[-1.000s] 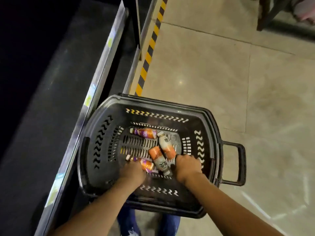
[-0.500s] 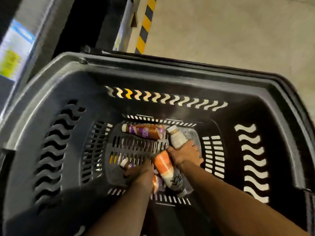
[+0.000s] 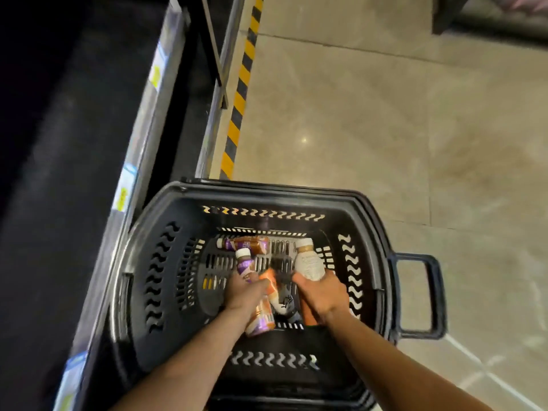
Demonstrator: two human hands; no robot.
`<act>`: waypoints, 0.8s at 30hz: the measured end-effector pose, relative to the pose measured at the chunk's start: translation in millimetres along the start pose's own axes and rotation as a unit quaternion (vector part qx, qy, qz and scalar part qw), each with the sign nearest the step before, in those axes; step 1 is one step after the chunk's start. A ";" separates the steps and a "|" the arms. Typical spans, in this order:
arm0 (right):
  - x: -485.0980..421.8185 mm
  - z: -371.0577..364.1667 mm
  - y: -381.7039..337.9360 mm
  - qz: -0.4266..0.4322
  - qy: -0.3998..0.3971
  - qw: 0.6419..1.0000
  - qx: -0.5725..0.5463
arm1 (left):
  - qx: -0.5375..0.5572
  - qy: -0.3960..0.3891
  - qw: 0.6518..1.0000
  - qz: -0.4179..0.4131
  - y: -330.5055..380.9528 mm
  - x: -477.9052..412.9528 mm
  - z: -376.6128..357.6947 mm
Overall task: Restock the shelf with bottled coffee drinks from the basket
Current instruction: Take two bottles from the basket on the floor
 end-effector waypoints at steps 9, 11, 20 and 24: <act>284.5 198.1 -129.3 0.110 0.029 0.980 -0.163 | 0.008 -0.046 0.988 -0.146 175.6 334.6 106.5; 340.5 235.5 -159.9 0.143 0.038 0.973 -0.178 | 0.033 -0.047 0.984 -0.166 204.7 397.5 127.8; 542.0 354.9 -222.2 0.306 0.023 0.933 -0.186 | 0.117 0.031 0.940 -0.318 251.2 639.9 225.5; 605.4 376.3 -217.3 0.388 -0.029 0.907 -0.164 | 0.195 0.063 0.916 -0.346 216.4 719.9 258.6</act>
Point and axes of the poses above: each hand's wrist, its own x-axis away from the middle knuckle, its own z-axis out of the back of the hand, y = z × x, the point moved 1 cm from there along -x, towards the middle knuckle, and after that the axes turned 2 degrees about y, right-handed, at the moved point
